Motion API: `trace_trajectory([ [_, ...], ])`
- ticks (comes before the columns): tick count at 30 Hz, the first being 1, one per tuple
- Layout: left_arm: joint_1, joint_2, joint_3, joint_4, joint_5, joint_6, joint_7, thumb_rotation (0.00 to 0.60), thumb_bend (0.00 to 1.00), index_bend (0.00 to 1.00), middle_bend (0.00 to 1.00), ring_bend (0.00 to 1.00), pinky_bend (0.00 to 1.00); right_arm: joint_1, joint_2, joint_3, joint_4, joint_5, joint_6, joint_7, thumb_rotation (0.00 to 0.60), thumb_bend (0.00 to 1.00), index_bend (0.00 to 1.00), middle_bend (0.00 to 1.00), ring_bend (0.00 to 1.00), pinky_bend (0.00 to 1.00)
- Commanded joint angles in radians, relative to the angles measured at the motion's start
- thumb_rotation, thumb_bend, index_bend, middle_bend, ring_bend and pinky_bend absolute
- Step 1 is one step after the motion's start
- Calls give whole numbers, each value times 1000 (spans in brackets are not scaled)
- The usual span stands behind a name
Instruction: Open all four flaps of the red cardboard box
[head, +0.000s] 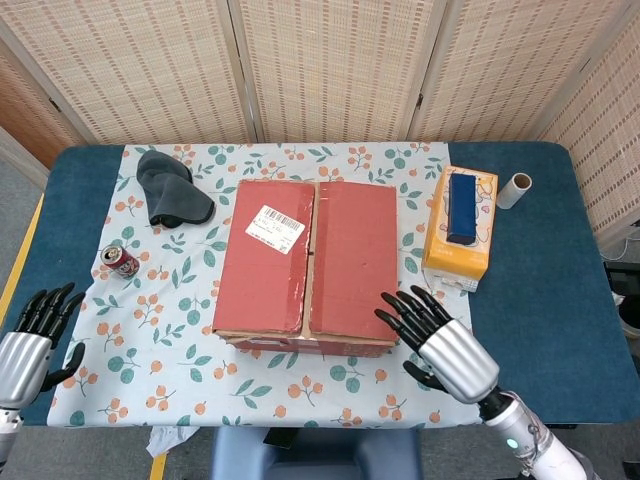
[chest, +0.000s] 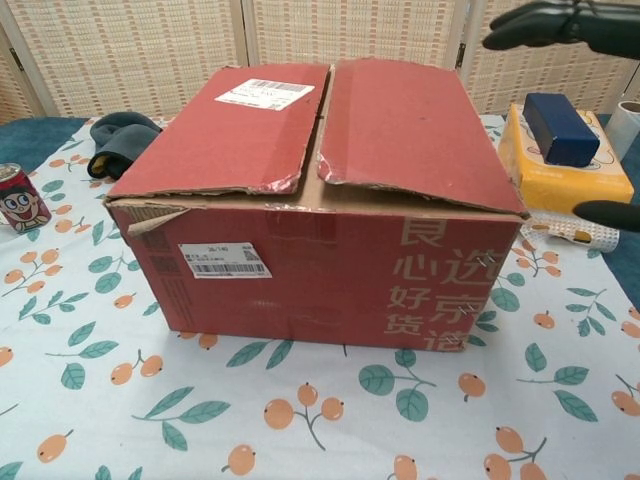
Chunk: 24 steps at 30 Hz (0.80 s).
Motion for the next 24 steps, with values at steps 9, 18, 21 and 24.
trace_trajectory([
  [9, 9, 16, -2, -9, -19, 6, -42, 600, 499, 0, 0, 0, 0, 134, -195, 85, 32, 68, -130, -77, 600, 335, 0, 0, 0, 0],
  [18, 21, 30, -2, -9, 0, 49, -99, 600, 498, 0, 0, 0, 0, 194, -329, 107, 142, 88, -143, -129, 600, 335, 0, 0, 0, 0],
  [21, 25, 33, 0, -8, 3, 58, -110, 600, 498, 0, 0, 0, 0, 210, -366, 115, 162, 89, -141, -153, 600, 336, 0, 0, 0, 0],
  [24, 29, 36, -1, -8, 5, 67, -120, 600, 498, 0, 0, 0, 0, 224, -398, 121, 174, 97, -145, -193, 600, 336, 0, 0, 0, 0],
])
